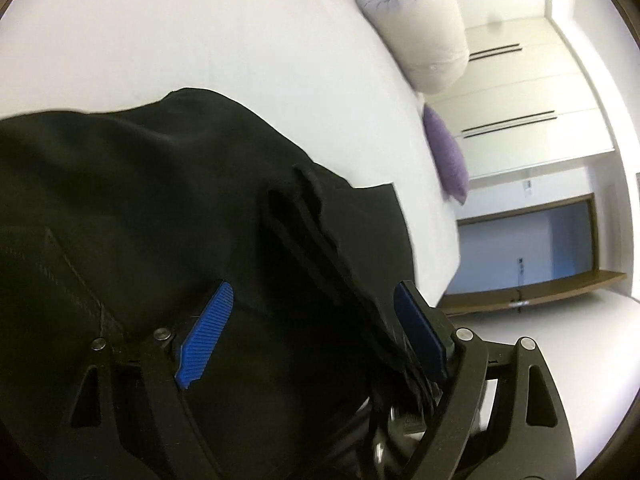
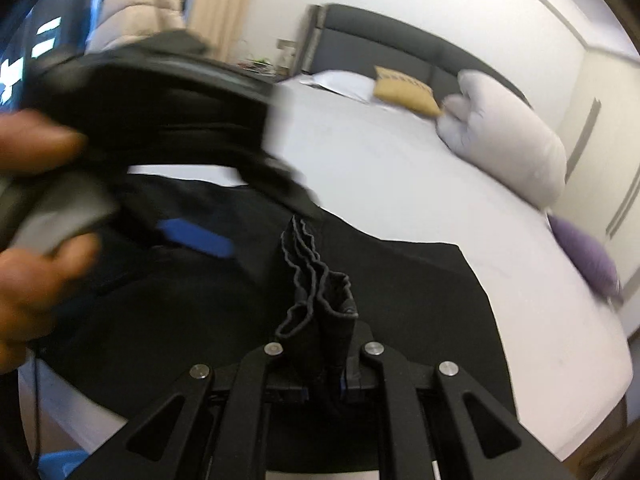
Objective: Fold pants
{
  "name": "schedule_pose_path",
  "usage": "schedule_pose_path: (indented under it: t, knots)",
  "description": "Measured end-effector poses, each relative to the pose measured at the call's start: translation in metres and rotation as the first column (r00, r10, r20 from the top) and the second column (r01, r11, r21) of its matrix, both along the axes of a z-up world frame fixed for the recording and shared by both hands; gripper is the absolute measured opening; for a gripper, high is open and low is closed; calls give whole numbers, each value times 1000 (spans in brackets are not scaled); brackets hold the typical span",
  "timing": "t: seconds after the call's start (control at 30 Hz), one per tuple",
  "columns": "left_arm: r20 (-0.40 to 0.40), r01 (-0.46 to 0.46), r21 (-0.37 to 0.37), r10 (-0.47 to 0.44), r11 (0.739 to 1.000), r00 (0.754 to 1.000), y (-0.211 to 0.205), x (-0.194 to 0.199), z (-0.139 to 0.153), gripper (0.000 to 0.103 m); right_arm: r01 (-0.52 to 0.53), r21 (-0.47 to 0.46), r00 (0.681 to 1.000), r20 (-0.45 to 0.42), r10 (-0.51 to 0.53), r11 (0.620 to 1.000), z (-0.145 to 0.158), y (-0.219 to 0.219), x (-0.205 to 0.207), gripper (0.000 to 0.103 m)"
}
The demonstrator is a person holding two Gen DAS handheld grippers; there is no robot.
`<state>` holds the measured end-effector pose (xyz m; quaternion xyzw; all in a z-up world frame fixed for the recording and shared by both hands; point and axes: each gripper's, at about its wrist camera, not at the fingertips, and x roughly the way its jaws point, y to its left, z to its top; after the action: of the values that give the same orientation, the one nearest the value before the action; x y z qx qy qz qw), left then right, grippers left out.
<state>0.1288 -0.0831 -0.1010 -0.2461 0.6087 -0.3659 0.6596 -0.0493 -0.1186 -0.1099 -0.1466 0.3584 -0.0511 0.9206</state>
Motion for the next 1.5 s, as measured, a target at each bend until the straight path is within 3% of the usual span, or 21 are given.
schedule_pose_path:
  t: [0.1,0.17,0.27,0.53,0.7,0.77,0.83,0.9,0.97,1.03,1.1,1.2,1.27,1.33,1.4,1.47,1.5]
  knots:
    - [-7,29,36,-29,999,1000,-2,9,-1,77,-52,-27,999,-6,52,998,0,19,-2,11]
    - [11,60,69,-61,996,998,-3,13,1,26,-77,-30,997,-14,77,997,-1,26,-2,11]
    - [54,64,106,-70,992,996,3,16,6,15,-120,-47,993,-21,119,992,0,40,-1,11]
    - [128,58,177,-81,982,988,21,25,18,13,-207,-86,977,-70,201,975,-12,71,9,11]
    - [106,47,234,-74,971,992,34,27,-5,14,-217,-60,962,-182,203,974,-45,75,21,15]
    - [86,44,215,-64,976,994,41,28,-14,16,-211,-57,966,-162,199,976,-43,75,18,17]
    - [94,24,220,-45,975,994,51,28,-9,21,-202,6,967,-159,200,979,-33,67,16,34]
    - [169,-34,282,-14,959,986,65,27,7,23,-206,103,963,-158,220,973,-20,56,8,58]
    - [234,-106,329,28,938,972,84,26,22,23,-206,220,957,-160,243,954,-6,42,-1,60]
    - [308,-146,345,35,927,951,89,21,42,23,-186,391,949,-165,268,901,9,14,-6,60]
    - [377,-133,361,-14,923,926,73,7,59,23,-123,539,952,-172,252,833,21,-20,4,44]
    - [408,-50,336,-97,940,908,32,-19,69,23,-25,733,962,-167,215,680,28,-94,23,36]
    - [398,21,336,-162,942,903,4,-33,62,24,3,819,954,-175,245,574,25,-133,43,36]
    - [381,67,397,-231,915,895,-18,-43,44,24,24,854,949,-183,257,519,19,-159,66,36]
    - [331,83,430,-242,899,912,-28,-50,21,24,59,897,940,-198,277,439,5,-183,97,36]
    - [331,82,424,-239,902,913,-20,-54,11,23,91,904,940,-217,264,417,-8,-194,121,36]
    - [353,80,419,-243,904,904,-18,-58,11,23,108,919,931,-228,285,380,-20,-198,138,36]
